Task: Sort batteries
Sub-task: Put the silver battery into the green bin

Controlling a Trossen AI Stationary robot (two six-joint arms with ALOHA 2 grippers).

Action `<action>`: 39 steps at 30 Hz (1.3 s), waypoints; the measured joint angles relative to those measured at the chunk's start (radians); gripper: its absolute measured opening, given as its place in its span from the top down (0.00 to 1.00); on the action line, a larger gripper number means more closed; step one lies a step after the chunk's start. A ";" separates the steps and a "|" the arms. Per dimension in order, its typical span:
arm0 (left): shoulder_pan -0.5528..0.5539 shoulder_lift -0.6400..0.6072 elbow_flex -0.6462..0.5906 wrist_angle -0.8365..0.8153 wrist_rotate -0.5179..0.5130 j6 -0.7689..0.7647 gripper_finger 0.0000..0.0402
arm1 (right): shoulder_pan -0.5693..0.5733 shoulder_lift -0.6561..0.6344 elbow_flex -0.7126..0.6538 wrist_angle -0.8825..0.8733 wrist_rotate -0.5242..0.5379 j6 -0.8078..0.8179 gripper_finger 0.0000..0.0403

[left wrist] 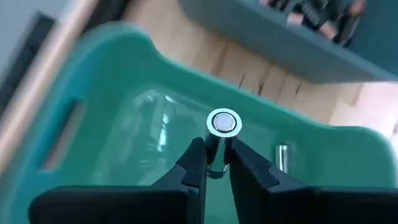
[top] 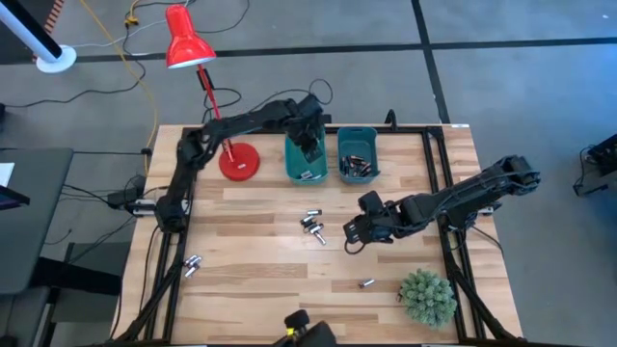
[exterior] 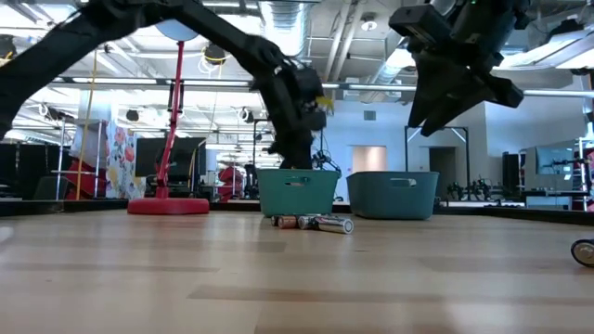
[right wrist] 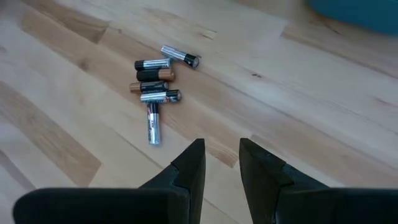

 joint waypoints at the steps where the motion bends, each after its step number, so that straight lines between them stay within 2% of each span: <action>1: -0.001 0.015 0.000 -0.003 0.001 -0.006 0.90 | -0.002 0.000 0.000 -0.002 0.000 0.010 0.71; 7: -0.002 0.045 -0.024 -0.038 -0.011 0.008 0.90 | -0.018 0.000 0.000 -0.002 0.000 0.033 0.71; 14: -0.018 0.044 -0.036 -0.026 -0.079 0.062 0.90 | -0.046 0.000 0.000 -0.001 0.000 0.039 0.71; 18: -0.028 0.045 -0.040 -0.027 -0.084 0.122 0.84 | -0.047 0.000 0.000 0.000 0.000 0.039 0.71; 22: -0.043 0.043 -0.055 -0.020 -0.086 0.182 0.82 | -0.047 0.000 0.000 0.001 0.000 0.041 0.71; 39: -0.048 0.044 -0.056 -0.016 -0.089 0.167 0.82 | -0.042 0.000 0.000 0.027 0.000 0.066 0.71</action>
